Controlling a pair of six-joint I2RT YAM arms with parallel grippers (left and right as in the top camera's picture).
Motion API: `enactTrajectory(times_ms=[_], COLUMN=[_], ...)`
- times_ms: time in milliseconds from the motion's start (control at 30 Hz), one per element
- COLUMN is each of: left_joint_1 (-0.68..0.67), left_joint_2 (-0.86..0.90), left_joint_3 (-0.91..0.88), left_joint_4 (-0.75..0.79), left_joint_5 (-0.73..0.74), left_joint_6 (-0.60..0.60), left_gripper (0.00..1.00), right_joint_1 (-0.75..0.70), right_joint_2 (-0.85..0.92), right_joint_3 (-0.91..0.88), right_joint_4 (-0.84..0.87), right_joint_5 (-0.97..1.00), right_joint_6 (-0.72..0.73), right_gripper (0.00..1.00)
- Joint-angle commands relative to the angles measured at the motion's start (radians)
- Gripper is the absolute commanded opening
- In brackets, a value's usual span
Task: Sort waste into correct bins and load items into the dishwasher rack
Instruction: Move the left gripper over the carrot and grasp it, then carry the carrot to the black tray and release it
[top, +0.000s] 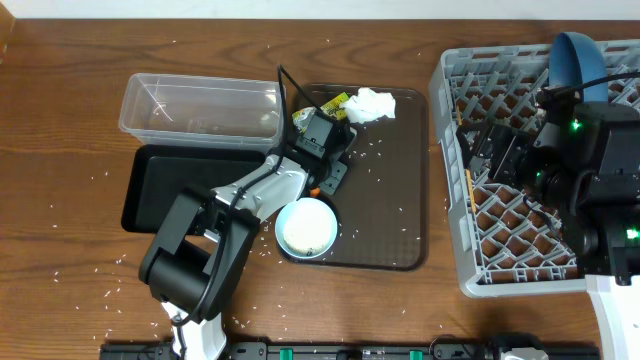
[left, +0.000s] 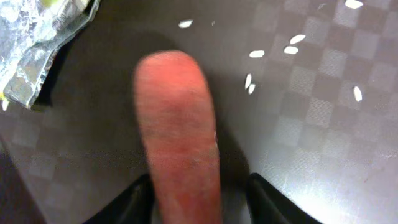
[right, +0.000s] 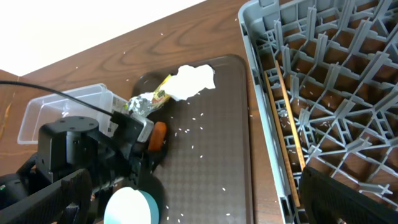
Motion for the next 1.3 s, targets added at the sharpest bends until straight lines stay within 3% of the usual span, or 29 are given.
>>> enactTrajectory(times_ms=[0, 300, 500, 600, 700, 833, 900, 1267], left_joint_1=[0.000, -0.002, 0.022, 0.050, 0.050, 0.029, 0.015, -0.002], left_joint_2=[0.005, -0.198, -0.385, -0.427, -0.406, -0.303, -0.243, -0.035], left_joint_3=[0.003, 0.039, 0.038, 0.038, 0.033, 0.020, 0.020, 0.020], left_joint_4=[0.007, -0.055, -0.082, -0.088, -0.107, -0.111, -0.106, -0.040], left_joint_5=[-0.003, 0.050, -0.064, -0.044, -0.004, -0.004, -0.005, -0.019], left_joint_6=[-0.001, -0.069, -0.069, -0.069, -0.068, -0.066, -0.064, -0.058], left_gripper=[0.43, 0.38, 0.36, 0.35, 0.36, 0.64, 0.72, 0.72], right_joint_1=[-0.026, -0.026, -0.026, -0.026, -0.026, -0.026, -0.026, -0.026], right_joint_2=[0.000, 0.000, 0.000, 0.000, 0.000, 0.000, 0.000, 0.000], right_joint_3=[0.006, 0.006, 0.006, 0.006, 0.006, 0.006, 0.006, 0.006], right_joint_4=[-0.006, -0.013, -0.016, -0.017, -0.017, -0.021, -0.028, -0.058], right_joint_5=[0.000, 0.000, 0.001, 0.012, 0.012, 0.011, 0.011, 0.013], right_joint_6=[-0.024, -0.031, -0.031, -0.031, -0.031, -0.031, -0.031, -0.031], right_gripper=[0.99, 0.99, 0.99, 0.99, 0.99, 0.99, 0.99, 0.99])
